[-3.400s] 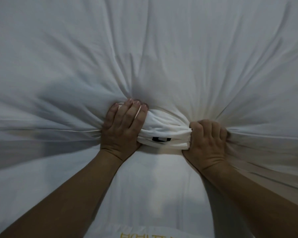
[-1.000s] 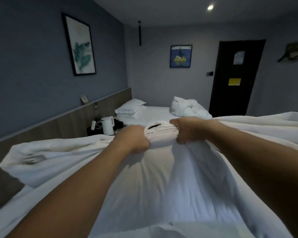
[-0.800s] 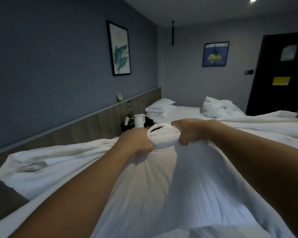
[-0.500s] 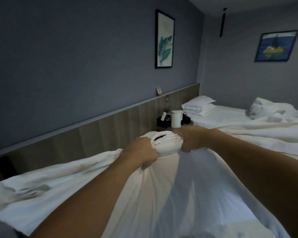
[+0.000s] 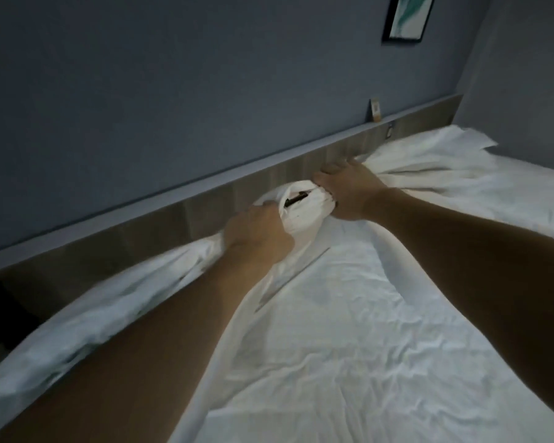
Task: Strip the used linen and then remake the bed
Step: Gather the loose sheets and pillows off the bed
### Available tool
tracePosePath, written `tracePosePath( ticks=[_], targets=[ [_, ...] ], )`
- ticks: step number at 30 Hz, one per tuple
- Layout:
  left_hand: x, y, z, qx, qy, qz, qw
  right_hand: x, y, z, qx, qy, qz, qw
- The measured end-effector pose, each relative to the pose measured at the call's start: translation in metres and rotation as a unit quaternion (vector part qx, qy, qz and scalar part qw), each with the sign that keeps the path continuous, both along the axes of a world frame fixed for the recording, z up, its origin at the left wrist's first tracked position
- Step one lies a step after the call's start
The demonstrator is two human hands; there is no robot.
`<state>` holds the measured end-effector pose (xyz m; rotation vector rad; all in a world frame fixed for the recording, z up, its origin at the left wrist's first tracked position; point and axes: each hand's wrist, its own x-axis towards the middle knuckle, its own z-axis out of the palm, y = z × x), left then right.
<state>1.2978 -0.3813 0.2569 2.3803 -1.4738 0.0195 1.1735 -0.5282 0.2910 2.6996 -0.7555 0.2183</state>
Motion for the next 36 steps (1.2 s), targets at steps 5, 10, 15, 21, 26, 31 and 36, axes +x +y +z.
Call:
tracePosePath(
  ticks=[5, 10, 15, 21, 26, 31, 36],
  targets=[
    [0.012, -0.077, -0.147, 0.055, -0.011, -0.011, 0.998, 0.019, -0.079, -0.157, -0.050, 0.004, 0.002, 0.999],
    [-0.002, -0.129, -0.392, 0.146, 0.053, -0.049, 0.987, -0.009, -0.095, -0.433, 0.137, 0.086, -0.174, 0.971],
    [-0.025, -0.172, -0.533, 0.171, 0.034, -0.126, 0.976, -0.030, -0.084, -0.598, 0.306, 0.039, -0.311, 0.899],
    [-0.033, -0.152, -0.536, 0.126, -0.032, -0.130, 0.983, -0.027, -0.094, -0.630, 0.358, -0.087, -0.280, 0.886],
    [-0.029, -0.052, -0.543, 0.077, -0.158, -0.161, 0.971, -0.022, -0.053, -0.563, 0.626, -0.364, -0.303, 0.619],
    [-0.008, 0.055, -0.540, 0.086, -0.212, -0.147, 0.962, 0.013, 0.019, -0.537, 0.676, -0.396, -0.407, 0.469],
    [0.014, 0.136, -0.535, 0.209, -0.215, -0.098, 0.949, 0.056, 0.072, -0.544, 0.691, -0.372, -0.508, 0.355]
  ],
)
